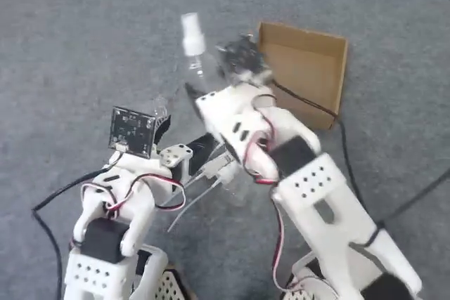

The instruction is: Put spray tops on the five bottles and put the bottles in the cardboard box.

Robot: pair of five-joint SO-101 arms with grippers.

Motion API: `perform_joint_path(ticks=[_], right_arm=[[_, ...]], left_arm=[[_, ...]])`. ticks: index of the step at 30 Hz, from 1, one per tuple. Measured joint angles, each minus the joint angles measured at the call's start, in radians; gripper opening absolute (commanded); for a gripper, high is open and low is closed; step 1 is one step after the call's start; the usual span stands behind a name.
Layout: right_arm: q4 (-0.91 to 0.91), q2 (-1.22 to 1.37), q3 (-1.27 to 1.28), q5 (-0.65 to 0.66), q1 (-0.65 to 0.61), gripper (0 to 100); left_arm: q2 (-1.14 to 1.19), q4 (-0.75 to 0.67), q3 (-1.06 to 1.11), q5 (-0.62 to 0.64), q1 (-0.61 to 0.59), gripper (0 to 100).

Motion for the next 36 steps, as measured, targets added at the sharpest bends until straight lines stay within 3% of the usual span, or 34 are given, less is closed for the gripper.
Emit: perform_joint_path(ticks=[8, 17, 20, 26, 30, 36], right_arm=[[0.305, -0.034, -0.193, 0.0, -0.072, 0.6], [0.382, -0.121, -0.196, -0.003, -0.074, 0.6], [0.377, -0.121, -0.196, -0.003, -0.017, 0.6], [0.183, 0.006, -0.196, 0.061, 0.209, 0.6], [-0.012, 0.192, -0.196, 0.071, 0.321, 0.6], [-0.276, 0.482, -0.239, 0.071, 0.393, 0.6]], left_arm=[[-0.015, -0.077, 0.066, -0.002, 0.003, 30], [-0.014, -0.077, 0.066, -0.002, 0.003, 30], [-0.006, -0.077, 0.066, -0.002, 0.003, 30], [-0.006, -0.074, 0.074, -0.002, 0.0, 28], [-0.008, -0.074, 0.132, -0.002, -0.003, 19], [-0.008, -0.074, 0.153, -0.002, -0.002, 7]])
